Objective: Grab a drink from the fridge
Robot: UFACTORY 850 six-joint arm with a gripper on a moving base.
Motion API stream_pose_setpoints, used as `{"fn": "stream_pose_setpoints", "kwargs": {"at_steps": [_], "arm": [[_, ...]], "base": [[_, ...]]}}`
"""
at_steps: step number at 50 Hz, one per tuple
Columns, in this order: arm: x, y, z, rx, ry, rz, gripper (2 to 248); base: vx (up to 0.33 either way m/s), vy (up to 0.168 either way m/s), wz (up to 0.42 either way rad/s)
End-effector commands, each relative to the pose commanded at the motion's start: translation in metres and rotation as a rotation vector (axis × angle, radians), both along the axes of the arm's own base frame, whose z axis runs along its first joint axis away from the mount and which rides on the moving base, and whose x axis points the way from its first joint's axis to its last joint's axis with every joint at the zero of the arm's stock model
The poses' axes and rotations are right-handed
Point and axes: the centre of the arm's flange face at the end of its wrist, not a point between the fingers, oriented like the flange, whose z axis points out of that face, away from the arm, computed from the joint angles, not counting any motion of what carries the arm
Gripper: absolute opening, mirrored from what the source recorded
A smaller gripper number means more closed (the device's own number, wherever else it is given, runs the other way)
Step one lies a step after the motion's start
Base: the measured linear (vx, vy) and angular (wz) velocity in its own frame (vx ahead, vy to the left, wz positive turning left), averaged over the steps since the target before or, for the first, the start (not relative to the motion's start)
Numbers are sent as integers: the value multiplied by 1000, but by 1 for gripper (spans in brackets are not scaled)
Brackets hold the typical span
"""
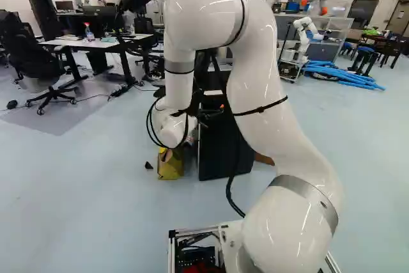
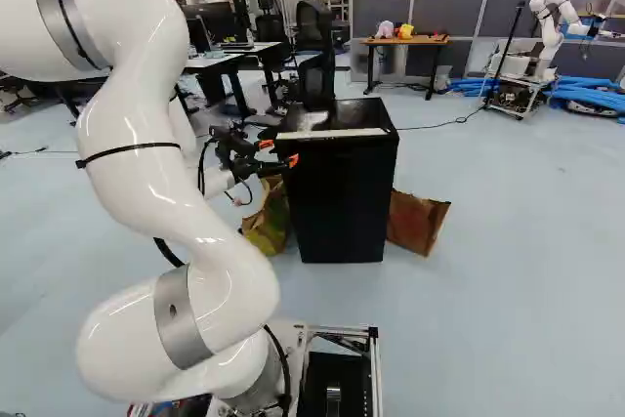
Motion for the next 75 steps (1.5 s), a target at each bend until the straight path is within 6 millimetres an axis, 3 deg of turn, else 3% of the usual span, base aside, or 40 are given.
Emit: {"fn": "stream_pose_setpoints", "kwargs": {"at_steps": [36,75], "arm": [[13,1,-1,9,-14,-15,247],[9,-13,-2,12,-6,-102,247]], "base": [[0,0,0],[0,0,0]]}}
